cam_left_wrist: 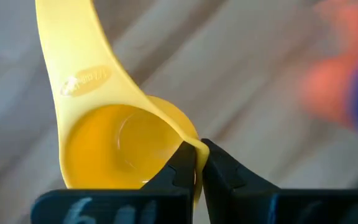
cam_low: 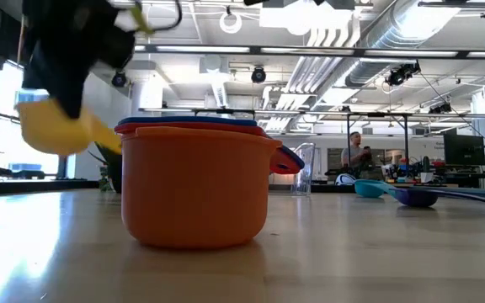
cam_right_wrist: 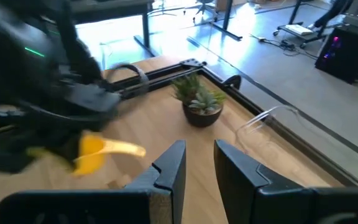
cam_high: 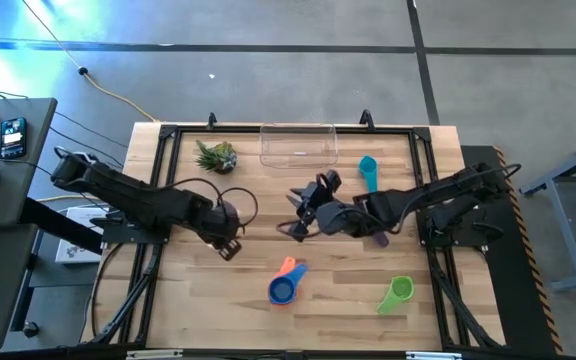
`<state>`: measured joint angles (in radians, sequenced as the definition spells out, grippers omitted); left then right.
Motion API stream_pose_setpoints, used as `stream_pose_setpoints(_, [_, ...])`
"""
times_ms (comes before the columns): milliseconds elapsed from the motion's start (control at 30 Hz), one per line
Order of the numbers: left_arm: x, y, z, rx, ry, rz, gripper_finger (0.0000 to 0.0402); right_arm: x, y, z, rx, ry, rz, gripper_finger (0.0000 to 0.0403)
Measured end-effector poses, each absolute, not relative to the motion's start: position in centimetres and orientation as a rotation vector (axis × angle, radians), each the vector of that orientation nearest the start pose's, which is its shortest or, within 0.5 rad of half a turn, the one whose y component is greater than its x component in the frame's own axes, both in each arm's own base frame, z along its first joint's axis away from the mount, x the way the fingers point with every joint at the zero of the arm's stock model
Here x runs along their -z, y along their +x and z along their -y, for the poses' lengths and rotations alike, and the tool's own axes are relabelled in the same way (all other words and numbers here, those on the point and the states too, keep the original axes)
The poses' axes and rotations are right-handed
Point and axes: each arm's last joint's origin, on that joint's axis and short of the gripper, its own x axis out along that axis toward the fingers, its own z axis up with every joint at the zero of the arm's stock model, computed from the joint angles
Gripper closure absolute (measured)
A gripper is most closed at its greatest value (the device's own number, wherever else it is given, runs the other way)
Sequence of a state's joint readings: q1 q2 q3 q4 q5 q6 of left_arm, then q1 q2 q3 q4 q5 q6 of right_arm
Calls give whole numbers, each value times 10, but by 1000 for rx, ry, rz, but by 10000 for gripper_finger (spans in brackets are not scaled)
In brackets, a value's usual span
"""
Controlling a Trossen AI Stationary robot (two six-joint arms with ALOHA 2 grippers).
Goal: Nest measuring cups in basket
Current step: Stack the yellow measuring cup on the blue measuring cup
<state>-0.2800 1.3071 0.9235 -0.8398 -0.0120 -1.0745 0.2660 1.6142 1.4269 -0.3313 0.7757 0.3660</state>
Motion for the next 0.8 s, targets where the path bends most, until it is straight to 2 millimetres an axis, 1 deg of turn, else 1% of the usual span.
stream_pose_setpoints(167, [-269, 241, 86, -314, -828, -987, 397, -337, 356, -56, 622, 100, -355, 327])
stream_pose_setpoints(233, [-280, 246, 94, -296, -847, -915, 397, -337, 357, -49, 638, 100, -357, 327])
stream_pose_setpoints(333, [-289, 253, 104, -308, -855, -867, 397, -337, 358, -37, 669, 103, -362, 327])
stream_pose_setpoints(500, [-291, 272, 121, -309, -837, -866, 397, -343, 353, -17, 735, 112, -350, 327])
stream_pose_setpoints(667, [-280, 294, 135, -331, -808, -904, 397, -351, 346, 1, 739, 109, -361, 327])
stream_pose_setpoints(800, [-272, 313, 146, -342, -806, -918, 397, -361, 334, 11, 750, 108, -369, 327])
